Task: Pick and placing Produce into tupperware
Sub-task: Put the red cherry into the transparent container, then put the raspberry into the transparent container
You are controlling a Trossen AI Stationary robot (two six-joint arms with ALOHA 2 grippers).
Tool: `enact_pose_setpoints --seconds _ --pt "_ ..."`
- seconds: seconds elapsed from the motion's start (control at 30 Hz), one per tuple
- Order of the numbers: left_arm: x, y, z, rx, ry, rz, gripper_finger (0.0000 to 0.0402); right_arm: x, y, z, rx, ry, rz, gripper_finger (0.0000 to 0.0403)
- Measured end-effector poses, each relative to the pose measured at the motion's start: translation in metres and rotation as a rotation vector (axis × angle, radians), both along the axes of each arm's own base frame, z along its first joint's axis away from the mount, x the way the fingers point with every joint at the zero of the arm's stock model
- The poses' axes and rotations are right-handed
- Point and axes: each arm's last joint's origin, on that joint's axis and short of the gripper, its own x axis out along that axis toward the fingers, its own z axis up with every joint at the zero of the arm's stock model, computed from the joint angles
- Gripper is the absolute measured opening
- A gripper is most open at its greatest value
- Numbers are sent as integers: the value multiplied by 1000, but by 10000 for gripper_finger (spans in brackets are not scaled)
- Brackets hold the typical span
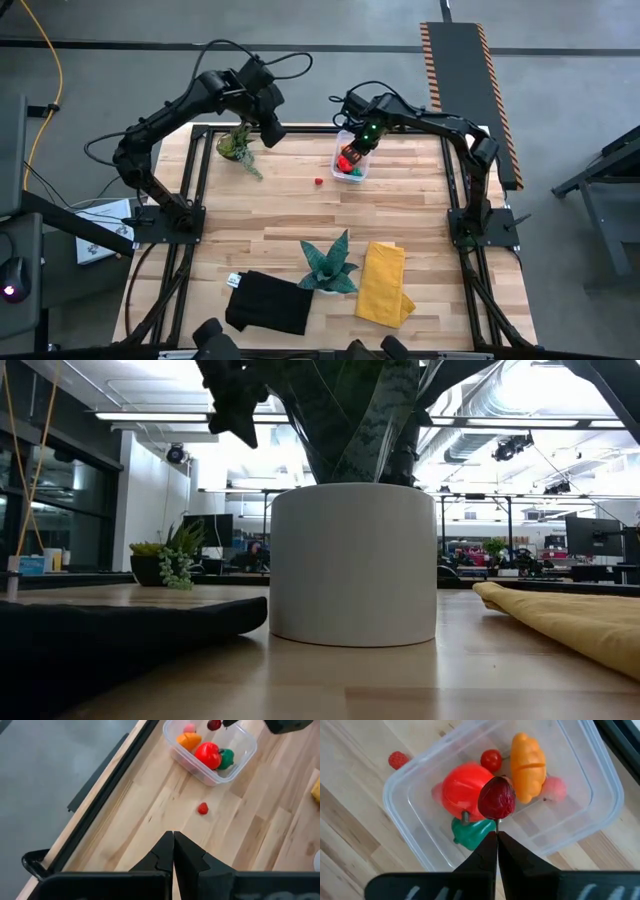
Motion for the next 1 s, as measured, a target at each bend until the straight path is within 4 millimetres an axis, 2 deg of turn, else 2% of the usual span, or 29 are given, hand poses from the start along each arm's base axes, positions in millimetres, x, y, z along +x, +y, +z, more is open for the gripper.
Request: enact_pose_setpoints --seconds 0.3,0.57,0.67,0.87,1.0 --pt "1 1 0 9 -13 -1 0 0 -3 0 -12 -10 -20 12" --pt "1 1 0 6 -12 -6 1 1 -4 0 -18 -18 -19 86" --pt "0 0 0 0 -5 -6 0 1 -5 0 -28 -26 -5 102" --pt "-3 -2 -3 -31 31 -4 3 5 -7 2 -57 -64 21 105" --pt "-6 -4 -4 -45 75 -15 1 11 -3 3 -48 -123 147 106"
